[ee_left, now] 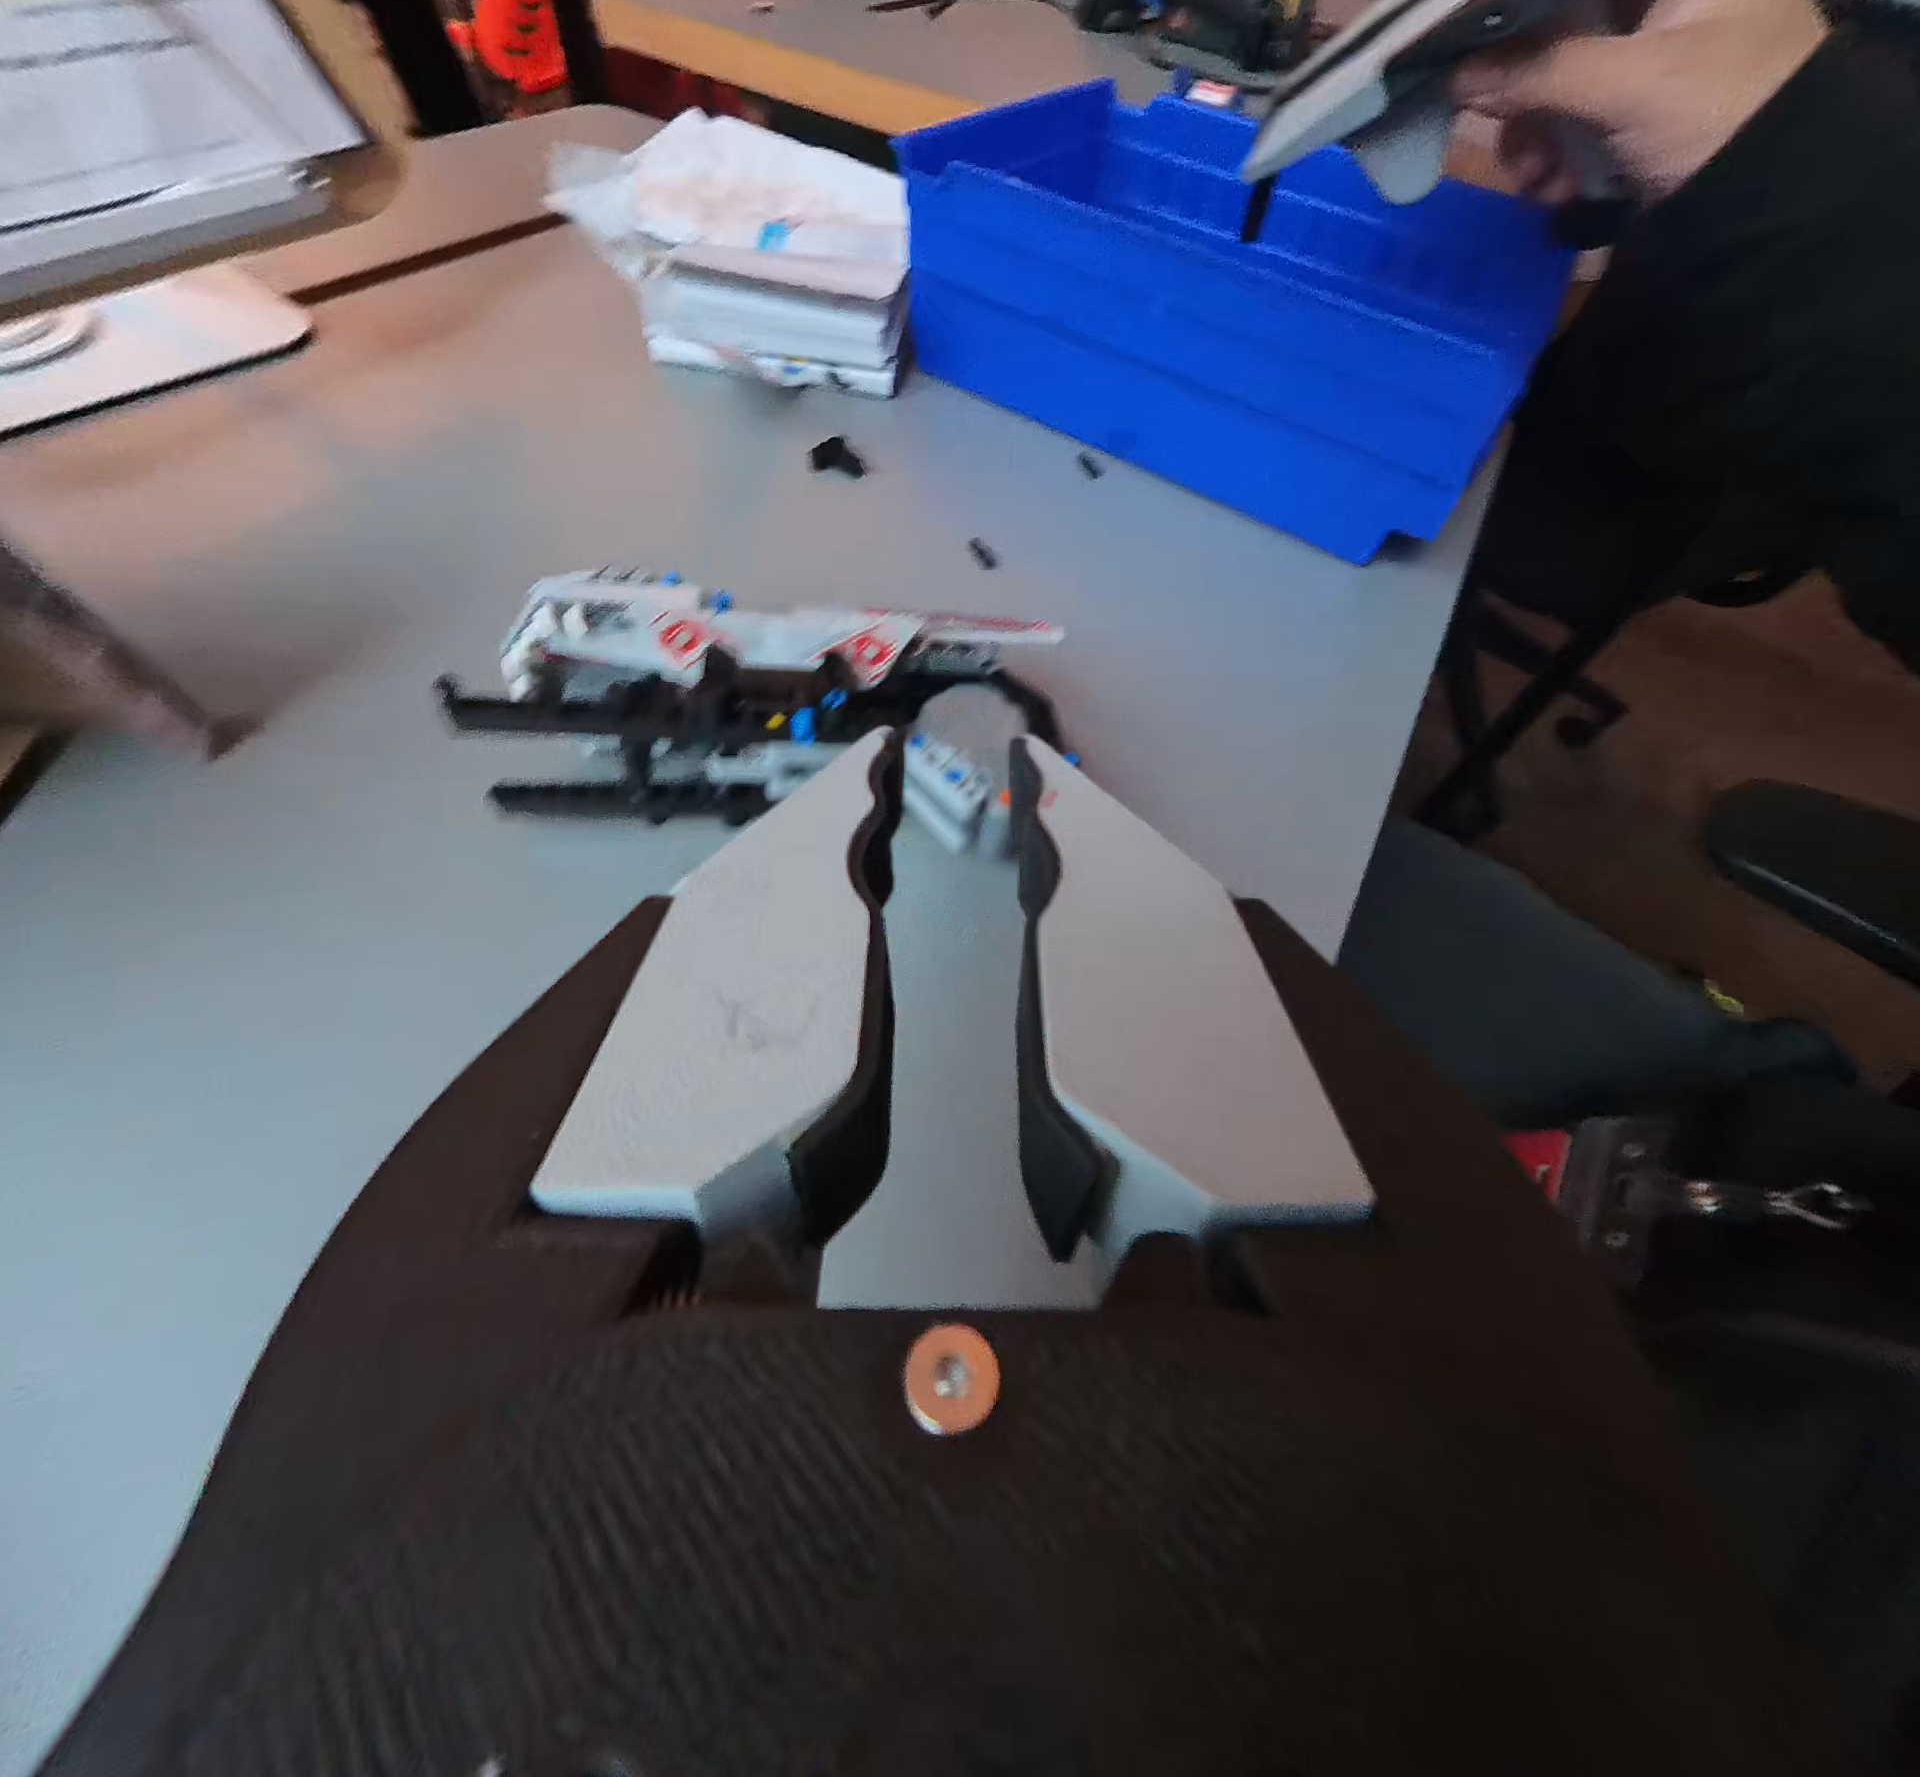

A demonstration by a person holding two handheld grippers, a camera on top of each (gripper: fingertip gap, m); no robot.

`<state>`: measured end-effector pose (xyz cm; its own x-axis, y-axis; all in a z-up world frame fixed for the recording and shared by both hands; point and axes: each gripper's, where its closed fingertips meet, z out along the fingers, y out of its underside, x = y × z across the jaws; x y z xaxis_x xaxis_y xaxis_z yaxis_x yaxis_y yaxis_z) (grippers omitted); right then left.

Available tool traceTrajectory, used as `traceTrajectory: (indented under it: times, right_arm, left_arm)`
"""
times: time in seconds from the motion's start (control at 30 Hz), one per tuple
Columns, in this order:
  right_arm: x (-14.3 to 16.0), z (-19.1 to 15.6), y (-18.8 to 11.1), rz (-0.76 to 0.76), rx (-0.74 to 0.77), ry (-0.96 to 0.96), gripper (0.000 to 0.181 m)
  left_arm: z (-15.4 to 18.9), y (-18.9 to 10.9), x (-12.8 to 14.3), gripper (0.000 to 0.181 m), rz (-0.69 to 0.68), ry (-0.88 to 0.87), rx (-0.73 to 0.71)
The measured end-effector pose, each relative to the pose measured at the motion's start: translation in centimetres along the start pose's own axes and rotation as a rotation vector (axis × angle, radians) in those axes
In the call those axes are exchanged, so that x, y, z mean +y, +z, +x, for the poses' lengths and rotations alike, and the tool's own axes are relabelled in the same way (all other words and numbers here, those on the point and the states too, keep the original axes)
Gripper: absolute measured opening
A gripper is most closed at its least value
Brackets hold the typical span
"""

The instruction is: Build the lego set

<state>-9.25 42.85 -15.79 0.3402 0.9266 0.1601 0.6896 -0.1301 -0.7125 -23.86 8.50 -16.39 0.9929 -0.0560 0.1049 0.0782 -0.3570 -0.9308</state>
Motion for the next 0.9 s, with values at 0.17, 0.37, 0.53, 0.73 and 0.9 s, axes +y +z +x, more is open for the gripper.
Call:
traceTrajectory:
  times: [0.17,0.37,0.53,0.73,0.9]
  right_arm:
    - [-0.4,-1.0,-2.1,0.114,-0.147,0.036,0.041]
    - [-0.1,-2.2,-4.0,0.127,-0.309,0.132,0.038]
    - [-2.2,-8.8,-8.0,0.298,-0.417,0.069,0.038]
    - [-2.8,-21.8,-6.8,0.343,-0.616,-0.029,0.038]
    - [-1.2,-28.0,-0.3,0.188,-0.652,-0.134,0.040]
  left_arm:
    - [-2.5,-2.4,2.0,0.018,0.027,-0.104,-0.078]
    - [-3.3,-1.7,3.9,0.016,-0.010,-0.100,-0.100]
    - [-3.8,-1.0,5.6,0.015,-0.062,-0.131,-0.070]
    - [-3.7,-1.0,5.5,0.014,-0.047,-0.230,0.023]
    - [-3.6,-1.6,4.8,0.015,0.008,-0.276,0.082]
